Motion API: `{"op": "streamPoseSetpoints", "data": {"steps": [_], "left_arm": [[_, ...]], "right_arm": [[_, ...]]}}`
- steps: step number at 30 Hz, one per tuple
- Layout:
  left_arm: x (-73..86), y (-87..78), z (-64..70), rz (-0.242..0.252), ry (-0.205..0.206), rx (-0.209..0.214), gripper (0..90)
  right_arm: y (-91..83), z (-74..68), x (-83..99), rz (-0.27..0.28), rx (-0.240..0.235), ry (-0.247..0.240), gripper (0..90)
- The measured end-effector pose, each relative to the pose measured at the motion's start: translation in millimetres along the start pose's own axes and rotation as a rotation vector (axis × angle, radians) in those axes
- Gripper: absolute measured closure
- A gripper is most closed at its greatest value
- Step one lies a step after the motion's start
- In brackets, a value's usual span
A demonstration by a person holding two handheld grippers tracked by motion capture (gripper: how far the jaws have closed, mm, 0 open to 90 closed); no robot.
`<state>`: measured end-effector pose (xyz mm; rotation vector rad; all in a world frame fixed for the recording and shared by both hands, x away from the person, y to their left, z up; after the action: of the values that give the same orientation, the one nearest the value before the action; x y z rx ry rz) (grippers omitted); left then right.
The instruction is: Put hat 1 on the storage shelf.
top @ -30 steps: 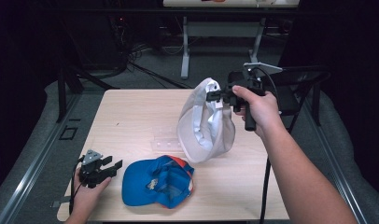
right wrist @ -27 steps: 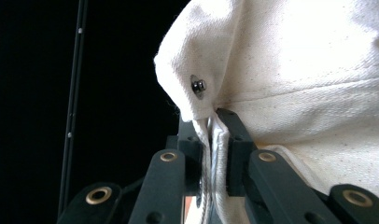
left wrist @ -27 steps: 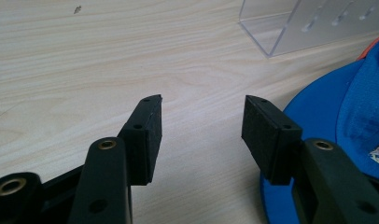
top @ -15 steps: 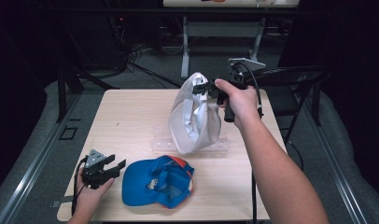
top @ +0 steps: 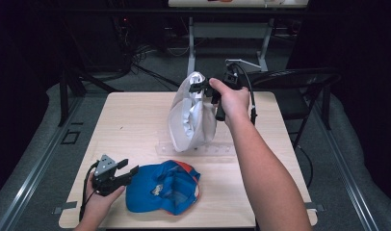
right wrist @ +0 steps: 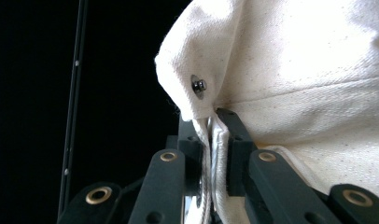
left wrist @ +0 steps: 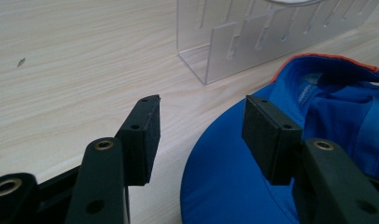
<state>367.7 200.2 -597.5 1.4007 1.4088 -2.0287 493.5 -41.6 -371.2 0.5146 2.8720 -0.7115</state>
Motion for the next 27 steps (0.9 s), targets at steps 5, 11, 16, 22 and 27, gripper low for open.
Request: {"op": "streamPoseSetpoints", "data": {"steps": [5,11,16,22,27], "left_arm": [[-11.5,2.7,11.1,0.014,0.013,0.025,45.4],[-34.3,15.1,34.1,0.026,0.052,0.06,43.7],[-52.8,37.3,67.3,0.021,0.103,0.102,41.8],[-74.7,57.6,95.5,0.033,0.173,0.097,41.2],[-85.8,70.8,106.9,0.023,0.195,0.084,41.0]], "right_arm": [[6.4,2.6,-3.7,0.022,0.02,0.003,80.6],[9.1,5.2,-5.3,0.03,0.029,-0.002,80.5],[10.1,7.9,-6.9,0.043,0.02,0.01,80.5],[9.9,8.3,-7.1,0.04,0.018,0.007,80.4],[10.9,8.3,-5.9,0.033,0.013,0.004,80.4]]}}
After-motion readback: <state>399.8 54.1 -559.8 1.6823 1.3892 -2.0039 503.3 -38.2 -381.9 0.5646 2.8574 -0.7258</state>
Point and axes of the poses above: each handheld gripper's, and its own axes: y roughly forward along the jaws, x roughly out of its underside, z roughly to its right, the point moved 10 cm from there along y, roughly forward along the jaws
